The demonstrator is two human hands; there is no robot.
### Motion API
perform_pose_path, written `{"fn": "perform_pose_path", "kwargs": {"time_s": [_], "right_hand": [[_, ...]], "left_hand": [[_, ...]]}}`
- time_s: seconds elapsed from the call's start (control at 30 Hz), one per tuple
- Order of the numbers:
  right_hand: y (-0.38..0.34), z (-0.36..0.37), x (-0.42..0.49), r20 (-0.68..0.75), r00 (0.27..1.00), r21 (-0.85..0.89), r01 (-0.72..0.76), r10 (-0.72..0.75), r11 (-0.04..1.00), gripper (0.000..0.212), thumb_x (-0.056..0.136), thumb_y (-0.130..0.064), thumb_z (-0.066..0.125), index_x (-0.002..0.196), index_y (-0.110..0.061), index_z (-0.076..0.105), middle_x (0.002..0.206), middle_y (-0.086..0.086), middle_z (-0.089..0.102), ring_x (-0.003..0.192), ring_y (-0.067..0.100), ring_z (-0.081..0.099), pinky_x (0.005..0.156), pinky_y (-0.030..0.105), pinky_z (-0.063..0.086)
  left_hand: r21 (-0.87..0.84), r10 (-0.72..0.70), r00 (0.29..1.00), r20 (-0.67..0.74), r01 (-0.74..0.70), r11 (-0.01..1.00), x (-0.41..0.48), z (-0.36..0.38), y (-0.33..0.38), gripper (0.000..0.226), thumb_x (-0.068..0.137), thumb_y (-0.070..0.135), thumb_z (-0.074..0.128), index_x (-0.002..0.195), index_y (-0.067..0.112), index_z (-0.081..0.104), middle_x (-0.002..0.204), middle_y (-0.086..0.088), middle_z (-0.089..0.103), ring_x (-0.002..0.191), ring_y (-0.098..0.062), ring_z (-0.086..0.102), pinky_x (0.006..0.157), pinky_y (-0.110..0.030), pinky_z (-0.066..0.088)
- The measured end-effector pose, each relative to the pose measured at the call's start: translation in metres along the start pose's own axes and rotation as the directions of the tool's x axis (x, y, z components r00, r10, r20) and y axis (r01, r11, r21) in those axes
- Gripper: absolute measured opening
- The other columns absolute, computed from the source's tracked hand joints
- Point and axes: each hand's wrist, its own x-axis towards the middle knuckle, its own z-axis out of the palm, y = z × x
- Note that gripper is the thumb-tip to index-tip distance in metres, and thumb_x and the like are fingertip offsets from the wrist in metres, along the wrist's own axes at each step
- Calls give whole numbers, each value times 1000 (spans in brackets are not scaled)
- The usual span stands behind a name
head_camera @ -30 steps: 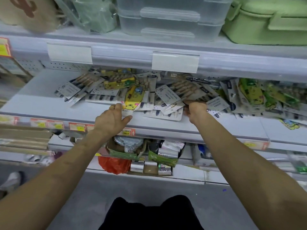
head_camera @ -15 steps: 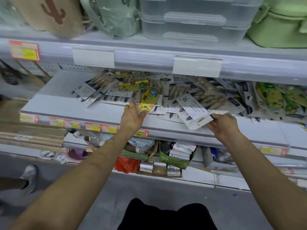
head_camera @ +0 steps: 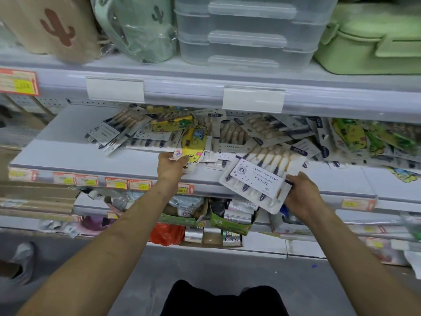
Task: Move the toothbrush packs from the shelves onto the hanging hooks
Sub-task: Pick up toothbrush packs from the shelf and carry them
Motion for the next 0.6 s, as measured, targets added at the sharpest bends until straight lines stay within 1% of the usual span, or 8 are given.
{"fn": "perform_pose_path", "kwargs": {"time_s": [0.07,0.1,0.13,0.23,0.3,0.4,0.53,0.6], "right_hand": [[6,1,-1,3,1000,22,-32,31,999,48,102,-19,66,144,-6,47,130,17,70,111,33,74,83,54,63],[7,4,-5,17,1000,7,-26,26,1000,60,98,-20,73,149,-5,45,133,17,70,113,35,74,90,59,61],[10,4,-5,11,1000,-16,-10,10,1000,61,95,-13,77,147,-4,46,133,17,70,113,36,74,91,60,60],[15,7,-11,-17,1000,-58,15,-16,998,61,88,5,77,141,-5,49,129,19,71,111,34,74,77,48,66],[15,6,-17,-15,1000,-53,24,-25,998,60,87,8,76,140,-6,51,127,17,71,110,33,74,74,44,66],[15,3,-25,16,1000,-103,26,-25,994,55,89,8,73,137,-9,52,125,13,71,110,29,72,67,38,64],[19,1,-30,110,994,-181,33,-13,983,56,87,9,73,134,-16,56,127,13,72,116,33,71,83,50,62],[23,2,-34,153,988,-241,53,-15,969,56,86,10,73,131,-21,60,124,12,74,112,31,73,84,52,63]], "left_hand": [[-25,-10,1000,-2,10,1000,0,2,-2,47,89,15,82,124,17,50,111,-5,66,111,-30,68,99,-51,58],[-42,-9,1000,-5,9,999,0,2,-3,47,88,10,82,124,16,51,114,-7,68,111,-30,69,99,-51,58],[-54,-7,1000,-13,6,999,-1,2,-6,48,87,5,82,124,15,52,116,-9,69,110,-30,70,98,-51,59],[-95,16,1000,-23,-18,995,-7,-2,-9,51,87,-1,80,128,13,53,118,-12,71,105,-27,71,95,-47,60],[-133,36,999,-22,-39,990,-8,-9,-11,50,88,-2,77,129,15,53,119,-13,70,101,-27,71,88,-44,59],[-173,84,996,-42,-90,981,-12,-22,-12,47,89,-1,75,128,18,56,119,-12,70,103,-30,71,86,-46,59],[-204,119,987,-105,-138,969,-21,-37,-7,42,92,4,76,129,12,57,112,-10,70,88,-22,69,74,-35,57],[-225,130,981,-146,-161,961,-25,-45,-2,38,92,6,75,127,6,60,109,-12,71,86,-22,68,75,-35,56]]}}
